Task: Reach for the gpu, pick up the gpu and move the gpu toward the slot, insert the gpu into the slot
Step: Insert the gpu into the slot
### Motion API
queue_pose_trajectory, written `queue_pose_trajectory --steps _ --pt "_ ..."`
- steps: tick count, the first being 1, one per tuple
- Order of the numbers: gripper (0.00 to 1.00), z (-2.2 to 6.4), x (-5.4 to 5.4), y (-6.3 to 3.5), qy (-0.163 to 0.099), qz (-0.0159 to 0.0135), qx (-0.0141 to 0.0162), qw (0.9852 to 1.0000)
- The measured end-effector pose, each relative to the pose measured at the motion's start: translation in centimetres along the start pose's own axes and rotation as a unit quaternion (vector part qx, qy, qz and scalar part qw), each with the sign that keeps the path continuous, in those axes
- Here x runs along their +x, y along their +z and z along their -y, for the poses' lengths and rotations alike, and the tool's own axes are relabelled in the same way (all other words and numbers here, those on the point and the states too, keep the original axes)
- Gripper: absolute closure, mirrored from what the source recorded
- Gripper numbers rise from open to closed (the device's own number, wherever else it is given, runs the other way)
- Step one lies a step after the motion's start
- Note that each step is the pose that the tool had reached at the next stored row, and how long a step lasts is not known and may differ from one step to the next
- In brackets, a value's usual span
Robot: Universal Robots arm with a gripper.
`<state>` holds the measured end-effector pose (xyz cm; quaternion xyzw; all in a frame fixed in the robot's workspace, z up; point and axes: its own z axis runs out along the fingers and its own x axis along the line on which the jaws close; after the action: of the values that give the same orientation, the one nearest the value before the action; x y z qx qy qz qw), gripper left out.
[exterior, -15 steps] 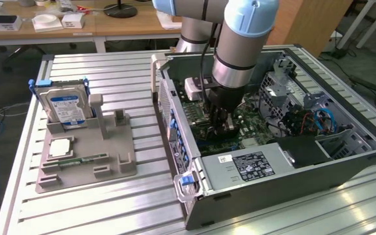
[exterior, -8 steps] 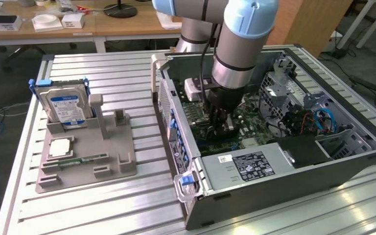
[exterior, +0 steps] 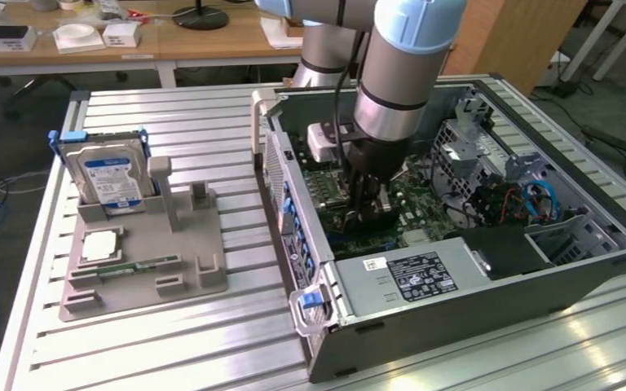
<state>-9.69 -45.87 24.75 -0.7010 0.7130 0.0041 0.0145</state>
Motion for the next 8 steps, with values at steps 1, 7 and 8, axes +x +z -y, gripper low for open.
queue_pose_trajectory --steps 1,7,8 --pt "0.67 0.00 0.0 -0.30 0.000 -0.0001 0.0009 1.0000" --pt "0.67 -0.10 -0.1 -2.03 0.000 0.0001 0.0073 1.0000" --pt "0.67 -0.13 -0.1 -2.31 0.000 0.0001 0.0086 1.0000"
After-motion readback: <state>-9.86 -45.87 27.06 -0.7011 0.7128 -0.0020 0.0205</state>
